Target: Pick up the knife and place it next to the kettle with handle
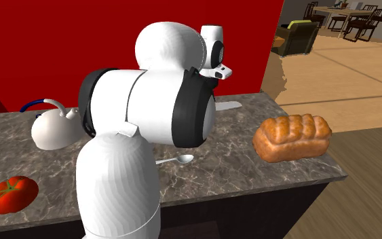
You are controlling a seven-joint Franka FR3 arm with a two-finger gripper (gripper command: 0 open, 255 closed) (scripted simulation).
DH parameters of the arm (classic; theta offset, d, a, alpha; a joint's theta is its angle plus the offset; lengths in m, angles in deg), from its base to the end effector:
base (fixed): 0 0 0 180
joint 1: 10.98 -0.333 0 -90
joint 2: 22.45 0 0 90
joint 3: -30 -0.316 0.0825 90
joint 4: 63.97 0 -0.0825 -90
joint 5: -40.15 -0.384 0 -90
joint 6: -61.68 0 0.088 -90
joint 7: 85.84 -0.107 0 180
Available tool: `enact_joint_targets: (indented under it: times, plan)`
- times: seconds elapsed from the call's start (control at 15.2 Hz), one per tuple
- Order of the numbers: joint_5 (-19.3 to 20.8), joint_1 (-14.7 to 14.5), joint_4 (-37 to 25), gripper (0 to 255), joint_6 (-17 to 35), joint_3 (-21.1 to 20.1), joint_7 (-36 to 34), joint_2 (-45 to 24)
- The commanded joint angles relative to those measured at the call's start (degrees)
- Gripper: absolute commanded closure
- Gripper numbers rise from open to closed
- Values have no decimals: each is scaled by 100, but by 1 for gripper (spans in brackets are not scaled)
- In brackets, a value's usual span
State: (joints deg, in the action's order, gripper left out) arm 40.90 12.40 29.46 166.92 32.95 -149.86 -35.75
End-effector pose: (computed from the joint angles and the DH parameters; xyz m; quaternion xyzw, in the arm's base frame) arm 0.5650 -0.2779 0.4810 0.7065 -0.7074 -0.0082 0.0157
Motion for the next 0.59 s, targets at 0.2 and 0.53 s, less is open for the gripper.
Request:
enact_joint_targets:
  times: [0.2,0.53]
  plan:
    - [1,-4,-330,255,-370,-2,0,38]
    - [-1,-2,-728,255,-758,-1,7,28]
